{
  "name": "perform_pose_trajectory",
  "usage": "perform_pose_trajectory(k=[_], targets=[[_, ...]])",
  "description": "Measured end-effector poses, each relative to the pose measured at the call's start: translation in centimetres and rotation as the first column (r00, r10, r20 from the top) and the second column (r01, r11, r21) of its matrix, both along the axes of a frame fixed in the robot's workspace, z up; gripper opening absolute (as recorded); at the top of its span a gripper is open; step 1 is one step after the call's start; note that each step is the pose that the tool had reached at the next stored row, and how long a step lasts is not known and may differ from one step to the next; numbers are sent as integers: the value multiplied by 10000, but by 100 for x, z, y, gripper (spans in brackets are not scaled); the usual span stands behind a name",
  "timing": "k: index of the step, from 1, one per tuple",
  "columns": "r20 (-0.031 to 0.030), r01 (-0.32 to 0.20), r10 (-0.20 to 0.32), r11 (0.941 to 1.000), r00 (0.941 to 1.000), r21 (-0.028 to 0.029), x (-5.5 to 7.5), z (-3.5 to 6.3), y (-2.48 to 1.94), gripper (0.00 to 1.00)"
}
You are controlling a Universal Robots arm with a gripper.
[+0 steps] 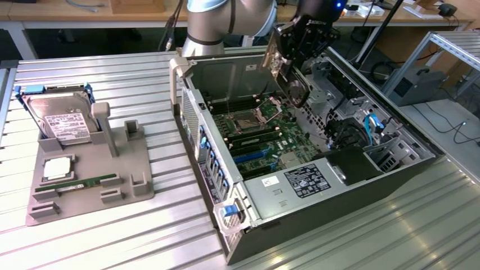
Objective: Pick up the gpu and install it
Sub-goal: 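Pick up the gpu and move the gpu toward the slot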
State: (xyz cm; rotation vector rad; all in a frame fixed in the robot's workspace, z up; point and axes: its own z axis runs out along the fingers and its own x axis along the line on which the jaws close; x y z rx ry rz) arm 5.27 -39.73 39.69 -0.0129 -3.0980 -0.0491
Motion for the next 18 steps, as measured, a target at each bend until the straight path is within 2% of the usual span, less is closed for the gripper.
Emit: perform_pose_trajectory(k=[15,18], targets=[[-13,-360,360,9994,9994,-1,205,-116,-1,27],[-22,-486,486,9988,9988,1,294,-162,0,27]])
